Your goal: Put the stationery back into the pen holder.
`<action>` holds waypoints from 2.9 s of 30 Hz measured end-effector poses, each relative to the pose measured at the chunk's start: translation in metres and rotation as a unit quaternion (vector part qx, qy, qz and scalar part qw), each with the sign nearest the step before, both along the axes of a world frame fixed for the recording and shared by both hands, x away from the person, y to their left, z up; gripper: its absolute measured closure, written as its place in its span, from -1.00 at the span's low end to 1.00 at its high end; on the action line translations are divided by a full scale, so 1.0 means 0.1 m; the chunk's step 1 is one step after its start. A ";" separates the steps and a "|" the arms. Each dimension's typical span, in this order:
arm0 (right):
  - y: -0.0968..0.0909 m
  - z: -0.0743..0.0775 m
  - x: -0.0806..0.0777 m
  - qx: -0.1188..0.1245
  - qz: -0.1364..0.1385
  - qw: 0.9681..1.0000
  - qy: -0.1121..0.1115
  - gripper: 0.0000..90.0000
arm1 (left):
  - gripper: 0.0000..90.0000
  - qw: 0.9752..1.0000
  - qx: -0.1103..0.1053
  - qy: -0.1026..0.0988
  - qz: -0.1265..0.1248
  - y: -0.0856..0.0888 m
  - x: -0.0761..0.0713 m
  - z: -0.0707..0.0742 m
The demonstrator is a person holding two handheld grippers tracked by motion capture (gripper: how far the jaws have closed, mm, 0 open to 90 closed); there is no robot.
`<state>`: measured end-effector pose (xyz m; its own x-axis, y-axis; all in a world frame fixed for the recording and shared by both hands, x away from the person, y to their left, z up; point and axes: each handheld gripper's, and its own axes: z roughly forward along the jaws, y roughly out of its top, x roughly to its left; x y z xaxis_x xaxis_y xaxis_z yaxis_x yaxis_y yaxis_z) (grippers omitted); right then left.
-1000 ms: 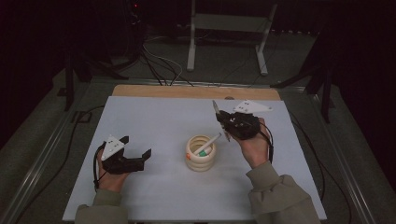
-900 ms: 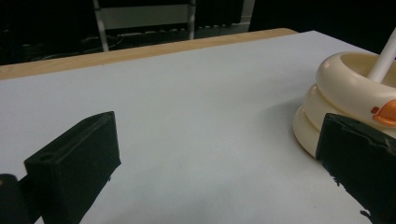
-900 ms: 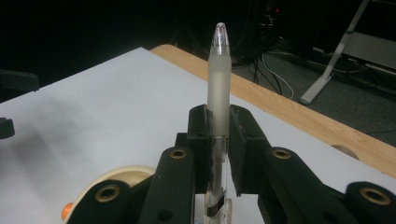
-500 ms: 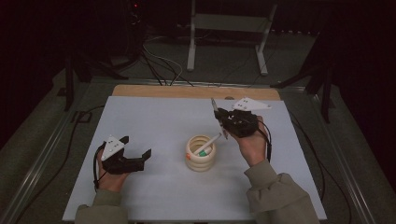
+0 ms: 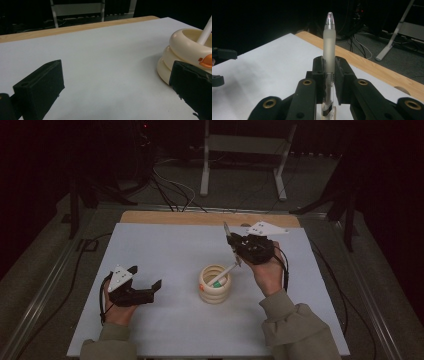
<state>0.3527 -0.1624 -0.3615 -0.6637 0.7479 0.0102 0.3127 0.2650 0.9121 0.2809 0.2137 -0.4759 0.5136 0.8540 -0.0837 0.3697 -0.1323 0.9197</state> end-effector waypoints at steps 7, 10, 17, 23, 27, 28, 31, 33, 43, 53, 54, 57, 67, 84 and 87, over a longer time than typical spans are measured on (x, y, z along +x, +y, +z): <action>0.05 0.01 -0.01 0.002 0.005 1.000 0.000 0.78 | -0.99 1.000 -0.001 -0.001 0.001 0.00 0.00 0.00; 0.07 0.00 0.00 0.003 0.007 1.000 0.000 0.78 | -0.99 1.000 0.001 -0.001 0.000 0.00 0.00 0.00; 0.13 -0.01 -0.01 0.006 0.012 1.000 0.004 0.78 | -0.99 1.000 0.000 -0.001 0.001 0.01 0.00 0.00; 0.18 -0.04 -0.02 0.006 0.019 1.000 0.005 0.78 | -0.99 1.000 0.000 -0.001 0.001 0.00 0.00 0.00; 0.20 -0.06 -0.03 0.008 0.021 1.000 0.008 0.78 | -0.99 1.000 0.000 -0.001 0.001 0.01 0.00 0.00; 0.22 -0.07 -0.03 0.007 0.023 1.000 0.009 0.78 | -0.99 1.000 0.000 -0.001 0.001 0.01 0.00 0.00; 0.25 -0.09 -0.04 0.004 0.026 1.000 0.008 0.78 | -0.99 1.000 0.000 -0.001 0.000 0.01 0.00 0.00; 0.26 -0.09 -0.05 0.004 0.026 1.000 0.009 0.78 | -0.99 1.000 0.001 -0.001 0.000 0.00 0.00 0.00; 0.32 -0.14 -0.08 0.006 0.032 0.999 0.010 0.78 | -0.99 1.000 0.000 -0.001 0.000 0.00 0.00 0.00; 0.34 -0.18 -0.10 0.010 0.035 0.999 0.014 0.78 | -0.99 1.000 -0.001 -0.001 0.000 0.00 0.00 0.00; 0.34 -0.18 -0.10 0.009 0.035 0.999 0.013 0.78 | -0.99 1.000 -0.001 -0.002 0.000 0.00 0.00 0.00; 0.35 -0.19 -0.11 0.009 0.034 0.999 0.015 0.78 | -0.99 1.000 -0.001 -0.002 0.000 0.00 0.00 0.00; 0.35 -0.26 -0.13 0.014 0.035 0.999 0.019 0.78 | -0.99 1.000 0.000 -0.003 0.000 0.00 0.00 0.01; 0.40 -0.35 -0.17 0.015 0.043 0.999 0.023 0.78 | -0.99 1.000 -0.001 -0.004 0.000 0.00 -0.01 0.01; 0.41 -0.36 -0.17 0.014 0.044 0.999 0.024 0.78 | -0.99 1.000 -0.002 -0.004 0.001 0.00 -0.01 0.01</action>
